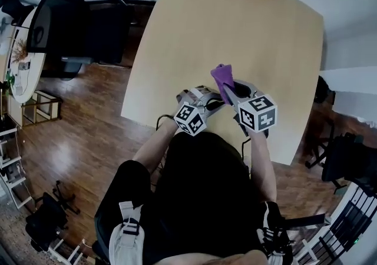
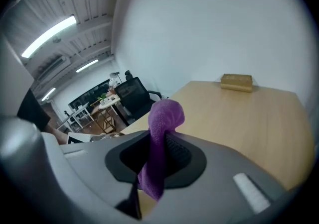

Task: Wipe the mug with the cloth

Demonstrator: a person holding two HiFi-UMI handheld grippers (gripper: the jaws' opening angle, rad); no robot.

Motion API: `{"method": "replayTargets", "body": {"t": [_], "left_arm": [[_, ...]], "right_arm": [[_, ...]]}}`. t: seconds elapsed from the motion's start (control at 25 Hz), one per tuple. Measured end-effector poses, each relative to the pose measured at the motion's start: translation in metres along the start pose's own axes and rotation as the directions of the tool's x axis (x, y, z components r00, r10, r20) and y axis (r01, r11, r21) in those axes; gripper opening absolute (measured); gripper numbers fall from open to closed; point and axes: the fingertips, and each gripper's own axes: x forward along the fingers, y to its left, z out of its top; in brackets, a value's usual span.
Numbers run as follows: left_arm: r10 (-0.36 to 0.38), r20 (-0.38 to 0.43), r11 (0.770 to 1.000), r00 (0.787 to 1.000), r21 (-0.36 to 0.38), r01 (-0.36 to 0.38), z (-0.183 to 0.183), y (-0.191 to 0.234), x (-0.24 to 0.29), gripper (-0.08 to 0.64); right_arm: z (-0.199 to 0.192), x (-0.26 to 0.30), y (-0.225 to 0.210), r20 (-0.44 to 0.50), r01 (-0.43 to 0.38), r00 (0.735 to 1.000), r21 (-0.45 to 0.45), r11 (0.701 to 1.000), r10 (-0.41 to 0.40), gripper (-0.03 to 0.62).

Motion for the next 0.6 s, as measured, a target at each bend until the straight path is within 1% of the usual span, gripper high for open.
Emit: {"method": "replayTargets", "body": {"t": [0.12, 0.24, 0.28, 0.32, 0.4, 0.48, 0.56, 0.6], "left_arm": [[0.001, -0.007, 1.0, 1.0, 0.015, -0.001, 0.0, -0.003, -0.001, 0.041], [-0.004, -0.002, 1.0, 1.0, 0.008, 0.004, 0.0, -0.009, -0.003, 0.04], [-0.008, 0.005, 1.0, 1.0, 0.004, 0.008, 0.001, -0.011, -0.003, 0.038], [-0.013, 0.008, 1.0, 1.0, 0.007, 0.013, 0.002, -0.012, -0.004, 0.038], [-0.03, 0.002, 0.999, 1.0, 0.036, 0.03, 0.002, -0.014, -0.004, 0.038], [-0.045, -0.012, 0.996, 0.999, 0.081, 0.046, 0.003, -0.016, -0.001, 0.038], [-0.042, -0.018, 0.992, 0.999, 0.116, 0.044, 0.008, -0.017, 0.002, 0.038], [-0.033, -0.017, 0.992, 0.999, 0.125, 0.035, 0.011, -0.015, 0.003, 0.038]], "right_arm": [[-0.023, -0.006, -0.034, -0.06, 0.049, 0.997, 0.05, 0.998, -0.046, 0.064], [-0.053, -0.017, -0.077, -0.138, 0.139, 0.982, 0.083, 0.987, -0.126, 0.064], [-0.054, -0.023, -0.083, -0.138, 0.162, 0.979, 0.082, 0.983, -0.15, 0.065], [-0.047, -0.029, -0.081, -0.119, 0.168, 0.98, 0.075, 0.983, -0.158, 0.064], [-0.018, -0.034, -0.058, -0.06, 0.135, 0.989, 0.03, 0.99, -0.133, 0.064], [0.007, -0.029, -0.023, -0.041, 0.073, 0.996, -0.054, 0.996, -0.075, 0.064], [0.009, -0.018, 0.004, -0.092, 0.003, 0.996, -0.129, 0.992, -0.015, 0.064], [0.003, -0.013, 0.009, -0.124, -0.022, 0.992, -0.145, 0.989, 0.004, 0.064]]}}
